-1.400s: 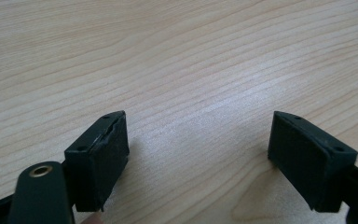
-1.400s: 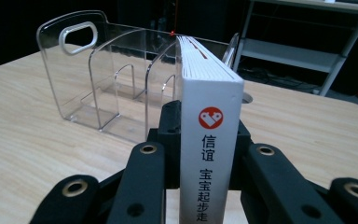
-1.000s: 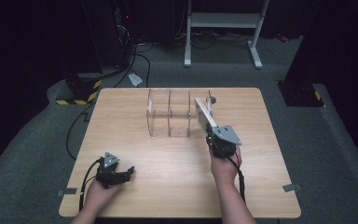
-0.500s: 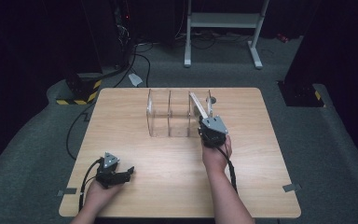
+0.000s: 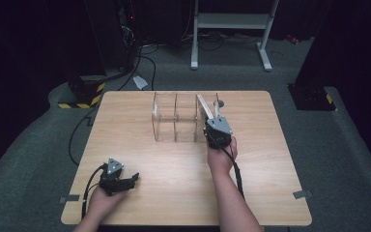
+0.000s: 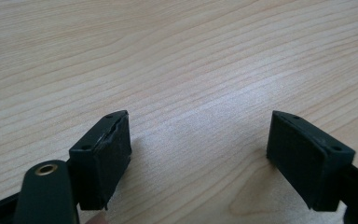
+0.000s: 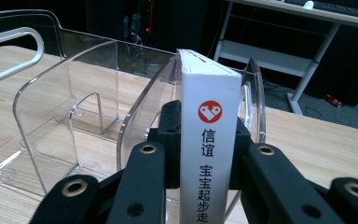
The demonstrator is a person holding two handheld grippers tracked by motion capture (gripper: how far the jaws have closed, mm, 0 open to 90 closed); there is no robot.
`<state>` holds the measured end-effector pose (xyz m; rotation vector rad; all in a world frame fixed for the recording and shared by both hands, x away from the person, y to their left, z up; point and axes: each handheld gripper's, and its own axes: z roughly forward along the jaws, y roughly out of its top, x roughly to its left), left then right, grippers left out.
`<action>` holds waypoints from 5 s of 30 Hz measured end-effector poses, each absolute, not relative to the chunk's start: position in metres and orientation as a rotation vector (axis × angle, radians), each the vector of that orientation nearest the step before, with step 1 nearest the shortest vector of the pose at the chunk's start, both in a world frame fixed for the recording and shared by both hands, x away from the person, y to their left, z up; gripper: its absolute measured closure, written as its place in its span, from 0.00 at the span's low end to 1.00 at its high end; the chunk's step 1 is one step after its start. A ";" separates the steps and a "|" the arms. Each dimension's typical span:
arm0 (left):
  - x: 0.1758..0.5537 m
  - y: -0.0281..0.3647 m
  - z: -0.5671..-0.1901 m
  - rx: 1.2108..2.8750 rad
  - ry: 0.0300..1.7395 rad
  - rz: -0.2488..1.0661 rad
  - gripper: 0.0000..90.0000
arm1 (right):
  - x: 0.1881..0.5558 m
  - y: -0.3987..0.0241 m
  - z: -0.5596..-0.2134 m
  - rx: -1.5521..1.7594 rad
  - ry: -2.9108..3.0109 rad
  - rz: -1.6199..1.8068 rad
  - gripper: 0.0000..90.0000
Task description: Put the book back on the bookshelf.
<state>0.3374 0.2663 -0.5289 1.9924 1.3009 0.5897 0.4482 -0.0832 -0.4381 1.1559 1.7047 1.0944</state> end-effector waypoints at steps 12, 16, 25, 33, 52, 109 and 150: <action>0.337 0.266 -0.529 1.995 1.296 0.587 0.24 | 0.450 -0.082 -0.447 1.166 1.699 1.097 0.83; 0.337 0.266 -0.529 1.993 1.297 0.585 0.24 | 0.447 -0.084 -0.449 1.166 1.704 1.092 0.83; 0.337 0.266 -0.529 1.992 1.297 0.586 0.24 | 0.434 -0.089 -0.461 1.200 1.725 1.082 0.82; 0.337 0.266 -0.529 1.992 1.297 0.586 0.24 | 0.422 -0.094 -0.473 1.243 1.734 1.081 0.82; 0.337 0.266 -0.529 1.995 1.293 0.583 0.24 | 0.420 -0.100 -0.472 1.319 1.742 1.079 0.78; 0.337 0.266 -0.529 1.998 1.287 0.579 0.25 | 0.407 -0.120 -0.476 1.447 1.722 1.230 0.80; 0.337 0.266 -0.529 1.999 1.287 0.579 0.25 | 0.405 -0.107 -0.484 1.517 1.669 1.209 0.81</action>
